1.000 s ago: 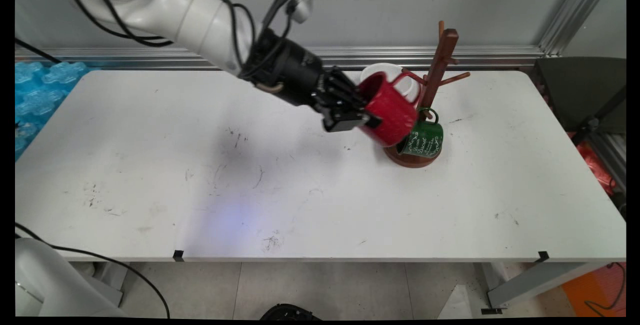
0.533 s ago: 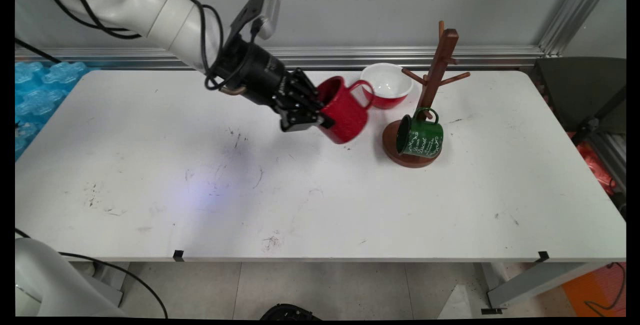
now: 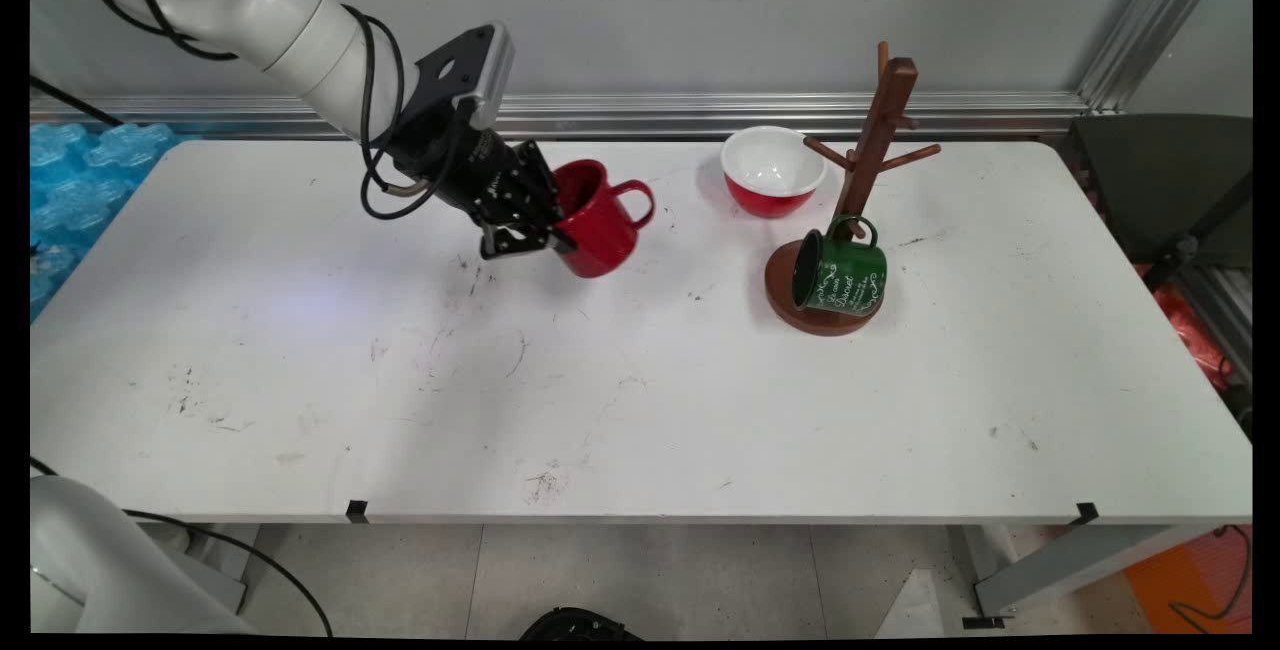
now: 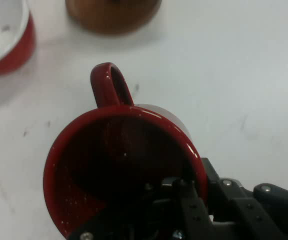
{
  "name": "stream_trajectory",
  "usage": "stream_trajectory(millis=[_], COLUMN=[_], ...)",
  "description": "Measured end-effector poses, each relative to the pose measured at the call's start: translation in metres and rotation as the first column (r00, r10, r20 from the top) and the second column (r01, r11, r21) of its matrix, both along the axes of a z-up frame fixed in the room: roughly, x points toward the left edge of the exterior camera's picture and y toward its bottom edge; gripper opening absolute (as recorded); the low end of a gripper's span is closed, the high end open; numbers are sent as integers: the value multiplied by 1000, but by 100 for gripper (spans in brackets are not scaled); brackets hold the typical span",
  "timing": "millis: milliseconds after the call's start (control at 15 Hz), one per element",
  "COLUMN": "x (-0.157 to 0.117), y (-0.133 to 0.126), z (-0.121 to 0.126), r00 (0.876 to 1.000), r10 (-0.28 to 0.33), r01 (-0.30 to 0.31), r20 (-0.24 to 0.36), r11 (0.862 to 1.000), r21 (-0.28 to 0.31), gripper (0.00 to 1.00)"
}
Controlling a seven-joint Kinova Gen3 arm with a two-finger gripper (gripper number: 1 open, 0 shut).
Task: Place the picked object on the table
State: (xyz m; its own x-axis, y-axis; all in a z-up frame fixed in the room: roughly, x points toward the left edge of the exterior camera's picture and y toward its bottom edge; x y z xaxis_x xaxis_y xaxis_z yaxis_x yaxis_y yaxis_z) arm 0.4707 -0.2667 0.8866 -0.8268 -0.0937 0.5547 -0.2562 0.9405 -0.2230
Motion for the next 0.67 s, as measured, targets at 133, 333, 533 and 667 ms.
stream_trajectory(millis=[133, 333, 533, 667], x=[8, 14, 20, 21], y=[-9, -20, -34, -39], z=[-6, -14, -23, -26], r00=[998, 994, 986, 982], r10=[-4, 1, 19, 30], r01=[5, 3, -11, -20], r20=[55, 105, 163, 186], r11=[1000, 999, 999, 998], r21=[-19, -34, -50, -54], gripper=[0, 0, 0, 0])
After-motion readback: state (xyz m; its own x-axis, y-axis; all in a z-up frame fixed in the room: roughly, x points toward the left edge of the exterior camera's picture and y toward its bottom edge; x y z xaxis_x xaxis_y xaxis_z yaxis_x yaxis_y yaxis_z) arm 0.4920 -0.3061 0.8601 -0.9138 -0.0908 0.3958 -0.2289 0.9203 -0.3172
